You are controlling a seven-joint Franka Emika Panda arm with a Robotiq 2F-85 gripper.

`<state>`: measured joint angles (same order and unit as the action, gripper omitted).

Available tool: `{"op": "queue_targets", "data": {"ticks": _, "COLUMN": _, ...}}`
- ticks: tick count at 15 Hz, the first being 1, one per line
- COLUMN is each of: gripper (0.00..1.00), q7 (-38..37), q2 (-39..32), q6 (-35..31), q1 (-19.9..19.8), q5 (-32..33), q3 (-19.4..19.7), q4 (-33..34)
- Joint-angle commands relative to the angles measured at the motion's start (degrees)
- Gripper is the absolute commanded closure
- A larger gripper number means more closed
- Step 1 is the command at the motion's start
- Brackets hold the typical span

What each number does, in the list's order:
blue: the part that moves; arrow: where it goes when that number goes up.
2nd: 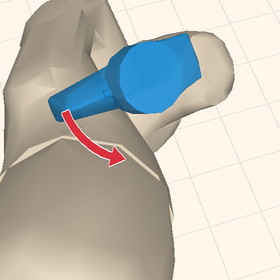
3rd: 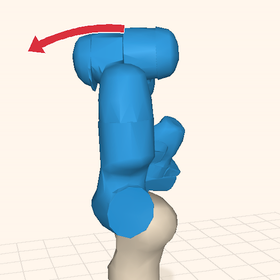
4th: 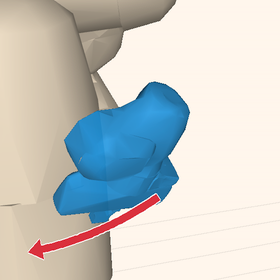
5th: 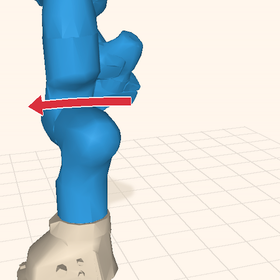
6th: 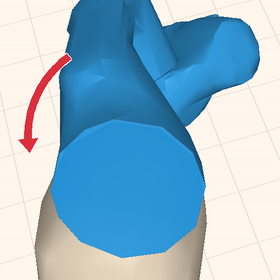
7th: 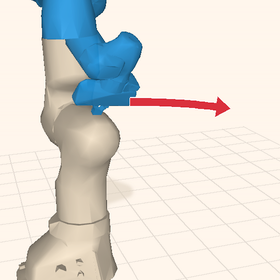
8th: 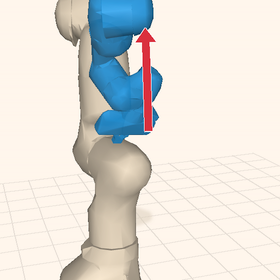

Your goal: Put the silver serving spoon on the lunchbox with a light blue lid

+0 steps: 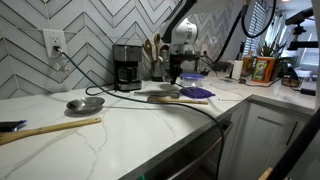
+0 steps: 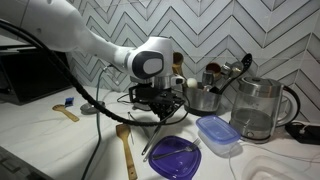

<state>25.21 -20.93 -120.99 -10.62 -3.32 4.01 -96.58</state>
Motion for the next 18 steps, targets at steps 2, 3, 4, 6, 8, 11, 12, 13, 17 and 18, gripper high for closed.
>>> {"op": "queue_targets", "data": {"ticks": 2, "gripper": 0.97, "q7": 1.69, "q2": 3.31, "q6": 4.93, "q1": -3.25, "q5": -4.07, "q3": -0.07, "q4": 2.52}}
{"op": "queue_targets", "data": {"ticks": 3, "gripper": 0.97, "q7": 1.81, "q2": 3.48, "q6": 6.17, "q1": -3.82, "q5": -4.82, "q3": 0.18, "q4": 3.75}}
{"op": "queue_targets", "data": {"ticks": 4, "gripper": 0.97, "q7": 1.65, "q2": 3.51, "q6": 7.21, "q1": -4.26, "q5": -4.84, "q3": 0.65, "q4": 5.07}}
{"op": "queue_targets", "data": {"ticks": 6, "gripper": 0.97, "q7": 2.11, "q2": 3.46, "q6": 8.88, "q1": -4.90, "q5": -3.89, "q3": 1.43, "q4": 7.22}}
{"op": "queue_targets", "data": {"ticks": 8, "gripper": 0.97, "q7": 2.45, "q2": 4.48, "q6": 9.28, "q1": -5.02, "q5": -2.71, "q3": 1.99, "q4": 6.82}}
{"op": "queue_targets", "data": {"ticks": 11, "gripper": 0.89, "q7": 1.48, "q2": 3.80, "q6": 8.26, "q1": -4.67, "q5": -2.90, "q3": 2.19, "q4": 7.44}}
{"op": "queue_targets", "data": {"ticks": 12, "gripper": 0.89, "q7": 1.49, "q2": 3.83, "q6": 8.28, "q1": -4.66, "q5": -2.90, "q3": 2.18, "q4": 7.44}}
{"op": "queue_targets", "data": {"ticks": 13, "gripper": 0.89, "q7": 1.49, "q2": 3.82, "q6": 8.28, "q1": -4.64, "q5": -2.90, "q3": 2.15, "q4": 7.44}}
{"op": "queue_targets", "data": {"ticks": 17, "gripper": 0.97, "q7": 5.42, "q2": 1.39, "q6": 10.17, "q1": -5.84, "q5": -4.89, "q3": 1.62, "q4": 11.35}}
{"op": "queue_targets", "data": {"ticks": 18, "gripper": 0.97, "q7": 6.20, "q2": 0.21, "q6": 11.21, "q1": -6.07, "q5": -4.37, "q3": 1.80, "q4": 13.62}}
